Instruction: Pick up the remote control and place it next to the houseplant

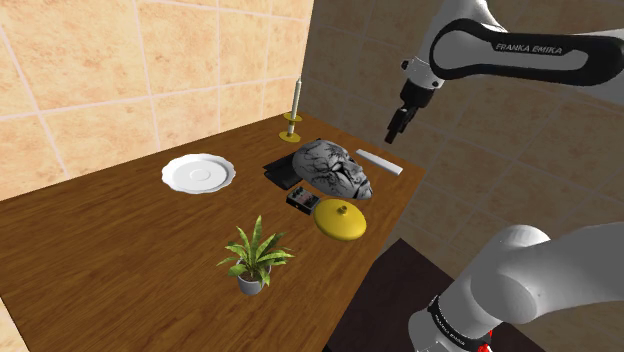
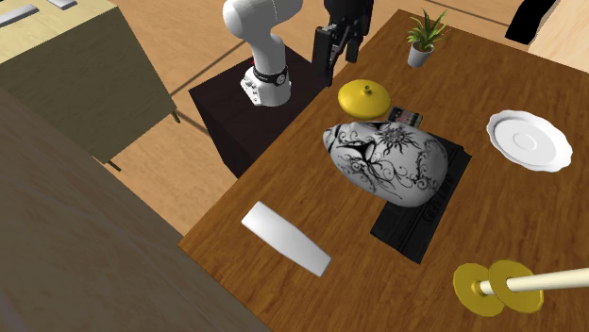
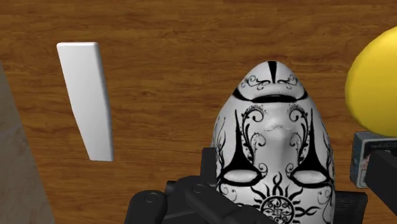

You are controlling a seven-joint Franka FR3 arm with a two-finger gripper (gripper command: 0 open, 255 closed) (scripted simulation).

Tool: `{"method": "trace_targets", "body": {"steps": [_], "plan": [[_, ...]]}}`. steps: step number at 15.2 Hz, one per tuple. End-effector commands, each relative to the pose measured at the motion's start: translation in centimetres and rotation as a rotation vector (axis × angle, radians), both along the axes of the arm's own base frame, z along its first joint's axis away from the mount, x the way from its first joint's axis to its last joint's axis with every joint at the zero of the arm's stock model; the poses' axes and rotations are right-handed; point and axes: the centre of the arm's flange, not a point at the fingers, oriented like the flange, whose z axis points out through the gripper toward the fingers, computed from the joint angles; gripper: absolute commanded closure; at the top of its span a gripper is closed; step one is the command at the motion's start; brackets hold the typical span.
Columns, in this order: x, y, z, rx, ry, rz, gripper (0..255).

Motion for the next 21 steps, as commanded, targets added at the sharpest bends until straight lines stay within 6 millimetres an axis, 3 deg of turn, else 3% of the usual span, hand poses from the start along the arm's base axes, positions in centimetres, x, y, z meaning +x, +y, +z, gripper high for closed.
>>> {"method": "trace_targets", "body": {"steps": [1,21], "plan": [[1.3,-1.9,-1.8,0.003,0.008,0.002,0],[12.4,-21.9,-16.5,0.04,0.087,0.011,0]]}}
